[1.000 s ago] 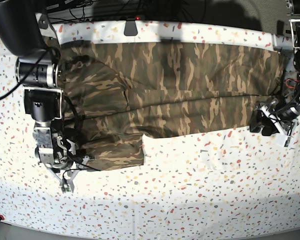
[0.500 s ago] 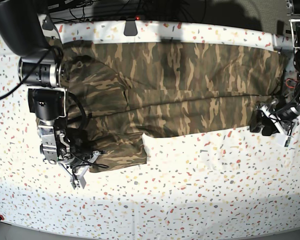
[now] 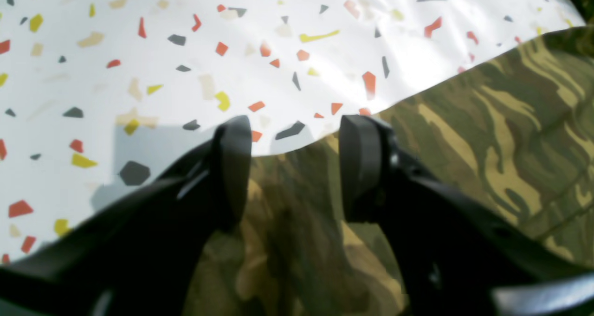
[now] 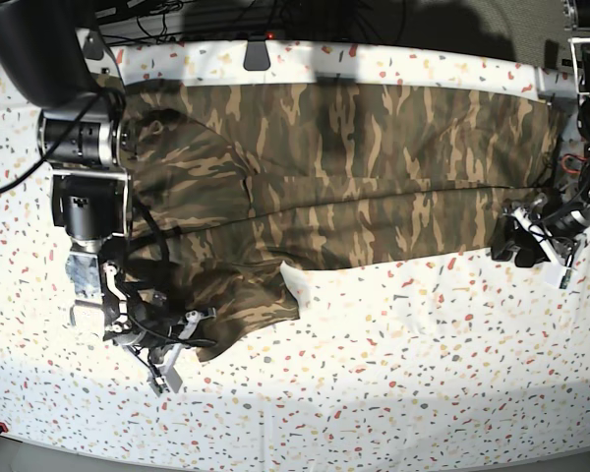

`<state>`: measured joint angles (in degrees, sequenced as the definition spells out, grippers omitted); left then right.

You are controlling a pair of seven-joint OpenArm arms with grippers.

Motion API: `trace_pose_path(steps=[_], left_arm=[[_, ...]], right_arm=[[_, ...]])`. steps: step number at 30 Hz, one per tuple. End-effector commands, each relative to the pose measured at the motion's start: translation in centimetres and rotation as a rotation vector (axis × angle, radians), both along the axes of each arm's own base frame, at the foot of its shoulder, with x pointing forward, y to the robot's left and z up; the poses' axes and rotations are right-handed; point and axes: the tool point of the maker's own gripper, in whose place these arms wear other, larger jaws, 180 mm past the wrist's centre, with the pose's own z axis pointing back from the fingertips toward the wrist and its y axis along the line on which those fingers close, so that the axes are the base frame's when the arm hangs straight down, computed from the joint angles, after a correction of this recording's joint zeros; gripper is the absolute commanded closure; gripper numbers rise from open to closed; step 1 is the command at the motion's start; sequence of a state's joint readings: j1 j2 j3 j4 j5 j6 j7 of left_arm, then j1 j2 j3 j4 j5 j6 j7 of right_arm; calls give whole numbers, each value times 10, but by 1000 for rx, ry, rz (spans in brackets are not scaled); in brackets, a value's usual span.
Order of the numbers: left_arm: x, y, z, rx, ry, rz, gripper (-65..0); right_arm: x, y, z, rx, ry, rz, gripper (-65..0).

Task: Fold the T-shirt properly
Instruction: 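Drag the sleeve corner with the right gripper toward the collar end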

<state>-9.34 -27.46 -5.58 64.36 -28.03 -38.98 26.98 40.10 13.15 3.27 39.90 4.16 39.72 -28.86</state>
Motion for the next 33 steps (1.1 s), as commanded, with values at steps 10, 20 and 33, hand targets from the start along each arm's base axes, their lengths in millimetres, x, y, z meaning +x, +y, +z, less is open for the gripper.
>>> trace_pose_path(steps=[10, 20, 33], left_arm=[[26, 6, 45, -54, -194, 30, -296], [25, 6, 43, -49, -185, 29, -296], [24, 6, 41, -47, -178, 28, -296]], right_arm=[[-71, 3, -6, -22, 63, 137, 0], [-181, 29, 20, -74, 55, 374, 0], [-273, 7, 45, -135, 110, 389, 0]])
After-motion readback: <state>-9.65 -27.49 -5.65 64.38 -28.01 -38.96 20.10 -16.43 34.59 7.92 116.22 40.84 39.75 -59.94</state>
